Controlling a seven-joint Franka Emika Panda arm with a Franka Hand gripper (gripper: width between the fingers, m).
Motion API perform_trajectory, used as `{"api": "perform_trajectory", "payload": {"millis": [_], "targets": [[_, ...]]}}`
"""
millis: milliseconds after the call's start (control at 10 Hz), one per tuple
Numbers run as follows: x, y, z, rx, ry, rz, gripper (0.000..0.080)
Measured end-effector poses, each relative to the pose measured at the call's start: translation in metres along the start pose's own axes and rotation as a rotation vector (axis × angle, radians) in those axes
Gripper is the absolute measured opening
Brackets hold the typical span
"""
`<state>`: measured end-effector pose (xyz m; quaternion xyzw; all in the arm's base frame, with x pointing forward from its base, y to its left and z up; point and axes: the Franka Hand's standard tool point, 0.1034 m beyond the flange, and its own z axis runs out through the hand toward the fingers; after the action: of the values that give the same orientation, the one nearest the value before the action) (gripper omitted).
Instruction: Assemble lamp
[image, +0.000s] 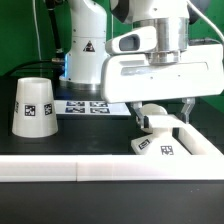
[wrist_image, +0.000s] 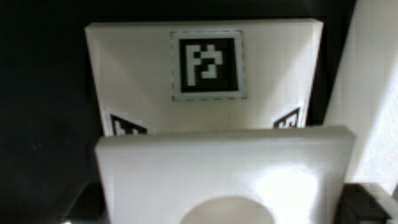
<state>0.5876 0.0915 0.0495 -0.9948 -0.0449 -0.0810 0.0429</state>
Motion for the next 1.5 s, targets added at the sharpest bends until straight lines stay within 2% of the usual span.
{"api": "perform_trajectory", "payload": {"millis": [400, 800, 900, 1000, 1200, 1500], "targets": [[0.02, -0.006, 0.004, 0.004, 0.03, -0.003, 0.0535], [0.02, -0.006, 0.003, 0.004, 0.028, -0.008, 0.0535], [0.02, -0.006, 0.004, 0.004, 0.028, -0.009, 0.0655], [0.02, -0.006, 0.003, 0.004, 0.029, -0.01, 0.069], [0.008, -0.008, -0.013, 0.0, 0.023, -0.004, 0.0697], [-0.031, -0.015, -0.046, -0.01, -0.005, -0.016, 0.0699]]}}
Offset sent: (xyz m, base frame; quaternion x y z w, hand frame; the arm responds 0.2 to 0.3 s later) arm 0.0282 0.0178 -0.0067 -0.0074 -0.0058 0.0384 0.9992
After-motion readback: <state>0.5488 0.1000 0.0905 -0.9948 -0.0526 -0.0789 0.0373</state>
